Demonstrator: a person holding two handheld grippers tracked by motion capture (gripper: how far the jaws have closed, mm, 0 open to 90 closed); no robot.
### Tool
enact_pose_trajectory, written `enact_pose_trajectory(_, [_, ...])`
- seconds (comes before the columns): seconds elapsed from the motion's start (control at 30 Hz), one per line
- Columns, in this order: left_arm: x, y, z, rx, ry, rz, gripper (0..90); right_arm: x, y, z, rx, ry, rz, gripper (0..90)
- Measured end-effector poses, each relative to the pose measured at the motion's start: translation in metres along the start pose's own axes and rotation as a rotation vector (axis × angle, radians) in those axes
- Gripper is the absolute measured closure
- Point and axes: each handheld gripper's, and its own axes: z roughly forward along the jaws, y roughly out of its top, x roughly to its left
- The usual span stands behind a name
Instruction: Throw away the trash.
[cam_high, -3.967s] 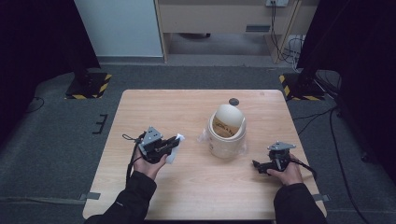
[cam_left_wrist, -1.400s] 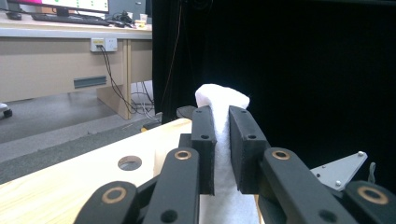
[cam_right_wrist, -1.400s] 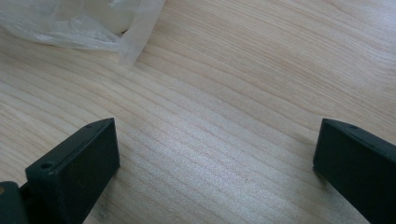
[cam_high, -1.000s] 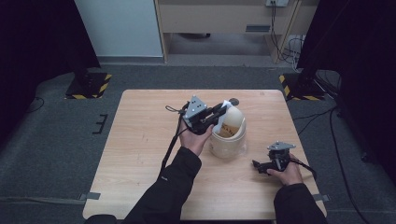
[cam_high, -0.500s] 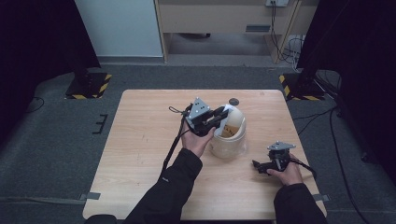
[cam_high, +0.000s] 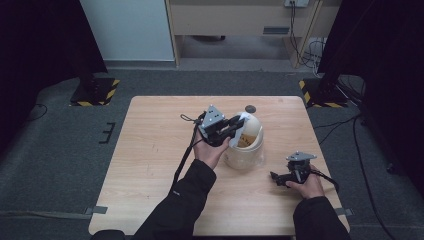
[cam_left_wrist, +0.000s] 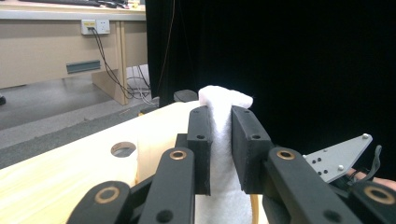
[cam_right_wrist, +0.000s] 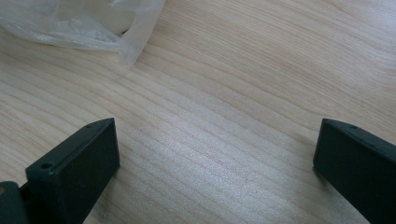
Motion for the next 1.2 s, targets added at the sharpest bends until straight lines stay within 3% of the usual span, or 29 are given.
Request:
enact_pose_trajectory(0.4, [0.0025,-0.0007,-0.0043,0.014,-0.011,0.001,82.1,0.0,0.0,0.0,0.0,0.0,0.0,0.5])
enact_pose_trajectory(0.67, [0.0042,-0.0003,-0.0042,0.01,-0.011,-0.024,75.3,0.0,0.0,0.0,0.0,0.0,0.0,0.5])
enact_pose_trajectory(0.73, [0.0038,-0.0005,-0.004,0.012,-0.016,-0.024,76.0,0.0,0.0,0.0,0.0,0.0,0.001,0.5])
enact_pose_trajectory(0.83, [0.0029,-0.0007,-0.004,0.024,-0.018,-0.015,84.8,0.0,0.0,0.0,0.0,0.0,0.0,0.5])
enact_pose_trajectory(0.97, [0.0025,-0.0006,-0.0044,0.03,-0.019,-0.017,86.6,0.0,0.0,0.0,0.0,0.0,0.0,0.5])
enact_pose_trajectory(1.2, [0.0029,0.0024,-0.0067,-0.025,-0.024,-0.013,86.6,0.0,0.0,0.0,0.0,0.0,0.0,0.5])
